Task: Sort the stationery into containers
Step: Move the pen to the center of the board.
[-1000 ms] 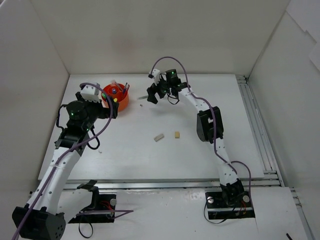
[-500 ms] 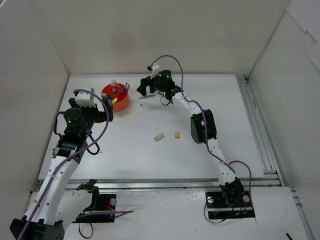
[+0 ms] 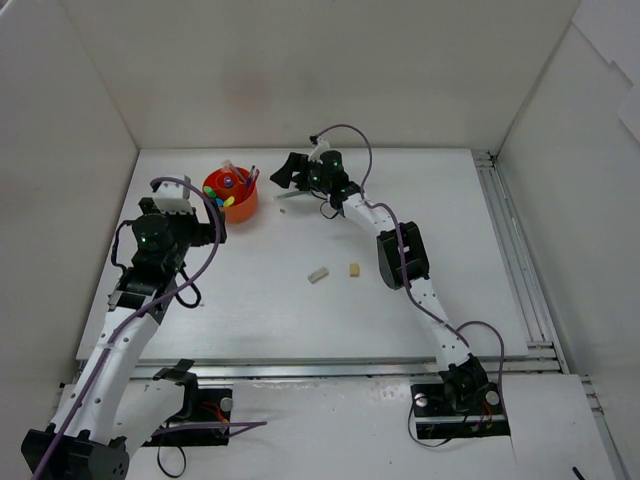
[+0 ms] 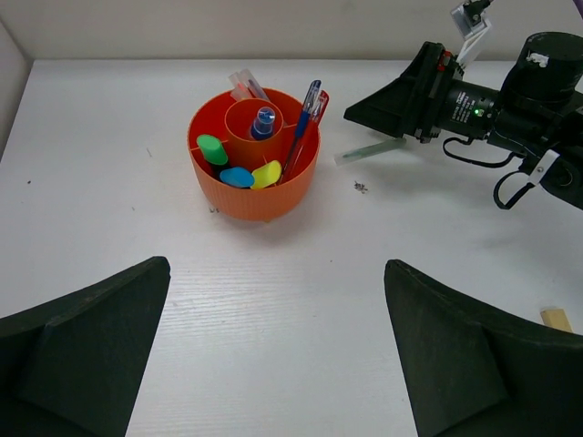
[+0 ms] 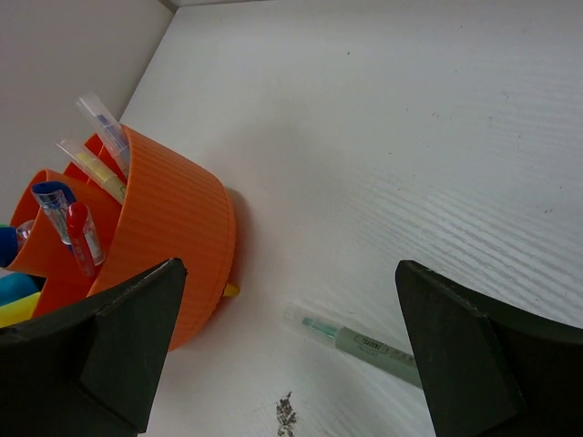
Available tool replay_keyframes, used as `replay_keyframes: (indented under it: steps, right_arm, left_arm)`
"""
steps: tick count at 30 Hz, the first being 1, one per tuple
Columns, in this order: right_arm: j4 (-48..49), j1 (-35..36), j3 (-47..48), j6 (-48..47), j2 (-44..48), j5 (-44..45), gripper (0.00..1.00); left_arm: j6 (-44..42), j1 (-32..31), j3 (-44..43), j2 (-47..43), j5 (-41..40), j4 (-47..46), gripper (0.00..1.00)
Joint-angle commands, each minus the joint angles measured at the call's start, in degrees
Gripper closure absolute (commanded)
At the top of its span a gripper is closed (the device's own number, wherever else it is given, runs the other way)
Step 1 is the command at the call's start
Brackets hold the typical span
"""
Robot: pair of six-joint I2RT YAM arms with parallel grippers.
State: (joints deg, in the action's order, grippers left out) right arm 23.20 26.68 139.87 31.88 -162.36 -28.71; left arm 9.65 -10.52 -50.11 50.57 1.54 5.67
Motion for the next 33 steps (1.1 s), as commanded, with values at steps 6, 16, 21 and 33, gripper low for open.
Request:
replay_keyframes:
  steps: [6,16,21,33]
  right_arm:
    - [-5.6,0.0,-3.5,4.2,6.7,1.5,0.02]
    - [-4.9,2.1,-28.0,-2.4,22.4,-2.0,0.02]
    - [-18.8,6.1,-30.3,-18.7,27.7,9.1,0.02]
    - [-35.3,13.1,-39.1,-33.9,33.6,25.6,0.02]
  left_arm:
    - [1.1,-0.2,-4.4,-0.9,-1.3,-0.3,0.0]
    - [1.9,-0.2,-4.3,-2.7,-1.3,2.1,0.0]
    - [2.3,-0.7,-3.2,-4.1,-3.3,2.9,0.0]
    - [2.4,-0.7,-0.8,-7.6,-2.4,3.9,0.0]
